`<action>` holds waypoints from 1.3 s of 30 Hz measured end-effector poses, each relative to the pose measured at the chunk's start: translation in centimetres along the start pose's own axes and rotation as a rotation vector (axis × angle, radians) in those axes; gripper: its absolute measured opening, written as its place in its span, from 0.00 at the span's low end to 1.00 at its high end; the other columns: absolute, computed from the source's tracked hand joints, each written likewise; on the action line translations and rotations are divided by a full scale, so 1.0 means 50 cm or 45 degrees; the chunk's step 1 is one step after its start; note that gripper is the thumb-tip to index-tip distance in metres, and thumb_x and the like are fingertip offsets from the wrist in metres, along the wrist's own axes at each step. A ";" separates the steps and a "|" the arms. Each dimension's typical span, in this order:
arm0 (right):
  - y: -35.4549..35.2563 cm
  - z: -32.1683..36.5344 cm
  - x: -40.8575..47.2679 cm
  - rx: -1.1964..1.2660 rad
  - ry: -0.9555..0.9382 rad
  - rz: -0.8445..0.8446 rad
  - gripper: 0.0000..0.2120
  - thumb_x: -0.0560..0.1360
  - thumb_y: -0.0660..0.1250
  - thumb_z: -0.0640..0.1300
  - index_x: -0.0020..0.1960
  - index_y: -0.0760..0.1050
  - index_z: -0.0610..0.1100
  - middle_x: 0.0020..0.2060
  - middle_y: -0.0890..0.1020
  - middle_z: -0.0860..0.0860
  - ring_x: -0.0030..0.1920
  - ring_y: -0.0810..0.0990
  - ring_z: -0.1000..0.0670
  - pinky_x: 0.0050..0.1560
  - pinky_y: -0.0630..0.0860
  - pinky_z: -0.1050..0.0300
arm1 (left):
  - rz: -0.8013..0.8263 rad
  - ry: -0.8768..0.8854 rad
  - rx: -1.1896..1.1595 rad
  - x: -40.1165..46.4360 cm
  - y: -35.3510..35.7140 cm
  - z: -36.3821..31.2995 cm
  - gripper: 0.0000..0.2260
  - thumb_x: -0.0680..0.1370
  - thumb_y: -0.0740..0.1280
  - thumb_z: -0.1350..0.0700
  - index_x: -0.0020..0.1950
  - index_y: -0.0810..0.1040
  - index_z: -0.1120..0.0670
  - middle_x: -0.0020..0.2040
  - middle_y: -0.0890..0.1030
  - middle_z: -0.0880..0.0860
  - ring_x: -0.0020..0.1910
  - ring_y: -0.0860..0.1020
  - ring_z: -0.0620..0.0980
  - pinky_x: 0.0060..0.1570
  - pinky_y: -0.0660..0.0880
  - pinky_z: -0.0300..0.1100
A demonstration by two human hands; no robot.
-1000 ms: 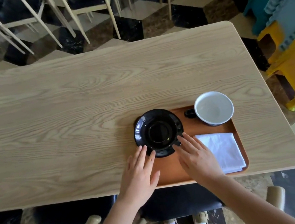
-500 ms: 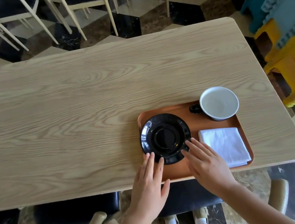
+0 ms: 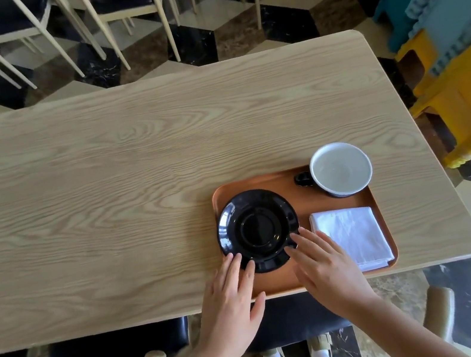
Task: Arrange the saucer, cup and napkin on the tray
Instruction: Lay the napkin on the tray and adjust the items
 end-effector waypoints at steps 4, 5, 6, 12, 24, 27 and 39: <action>-0.107 -0.035 0.039 0.009 0.004 -0.246 0.10 0.71 0.63 0.44 0.48 0.80 0.43 0.47 0.84 0.47 0.52 0.82 0.45 0.56 0.76 0.49 | -0.250 0.137 -0.075 0.080 -0.096 -0.049 0.20 0.76 0.58 0.49 0.62 0.77 0.59 0.60 0.78 0.57 0.63 0.73 0.54 0.59 0.73 0.49; -0.137 -0.053 0.051 -0.019 0.015 -0.322 0.08 0.71 0.64 0.43 0.46 0.80 0.43 0.45 0.84 0.47 0.49 0.82 0.45 0.55 0.75 0.50 | -0.309 0.171 -0.065 0.113 -0.118 -0.067 0.20 0.76 0.59 0.49 0.61 0.77 0.59 0.60 0.78 0.57 0.63 0.73 0.55 0.60 0.73 0.50; -0.161 -0.075 0.063 -0.059 0.036 -0.382 0.07 0.71 0.65 0.42 0.44 0.80 0.42 0.44 0.84 0.47 0.48 0.82 0.44 0.54 0.74 0.51 | -0.351 0.192 -0.049 0.149 -0.136 -0.087 0.20 0.76 0.59 0.49 0.61 0.76 0.60 0.60 0.78 0.58 0.63 0.73 0.56 0.60 0.72 0.51; -0.212 -0.242 0.120 -0.196 0.376 -0.369 0.14 0.70 0.65 0.43 0.51 0.79 0.37 0.48 0.84 0.41 0.48 0.82 0.40 0.51 0.78 0.47 | -0.329 0.076 -0.020 0.346 -0.149 -0.160 0.24 0.74 0.56 0.46 0.60 0.75 0.62 0.58 0.79 0.60 0.60 0.75 0.60 0.56 0.73 0.54; -0.134 -0.342 0.109 0.406 0.732 0.053 0.26 0.74 0.59 0.38 0.71 0.62 0.45 0.58 0.78 0.41 0.55 0.76 0.40 0.50 0.72 0.52 | -0.228 -0.085 -0.560 0.364 -0.076 -0.167 0.24 0.74 0.69 0.53 0.69 0.69 0.56 0.60 0.78 0.54 0.60 0.73 0.53 0.56 0.68 0.40; -0.135 -0.338 0.110 0.495 0.725 -0.005 0.26 0.72 0.60 0.35 0.70 0.64 0.44 0.58 0.78 0.40 0.55 0.76 0.40 0.52 0.71 0.53 | -0.222 -0.147 -0.641 0.360 -0.069 -0.159 0.24 0.74 0.69 0.53 0.69 0.69 0.54 0.60 0.78 0.53 0.61 0.72 0.51 0.54 0.66 0.36; -0.121 -0.302 0.111 0.588 0.644 -0.079 0.26 0.71 0.59 0.34 0.69 0.65 0.46 0.57 0.79 0.43 0.54 0.76 0.41 0.46 0.69 0.55 | -0.278 -0.213 -0.674 0.324 -0.061 -0.122 0.25 0.73 0.71 0.55 0.68 0.70 0.53 0.60 0.78 0.52 0.62 0.72 0.50 0.57 0.65 0.35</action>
Point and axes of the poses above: each hand's wrist, its own x-axis towards the middle knuckle, its own y-axis out of the palm, z = x × y, the point moved 8 cm from there along x, towards the middle knuckle
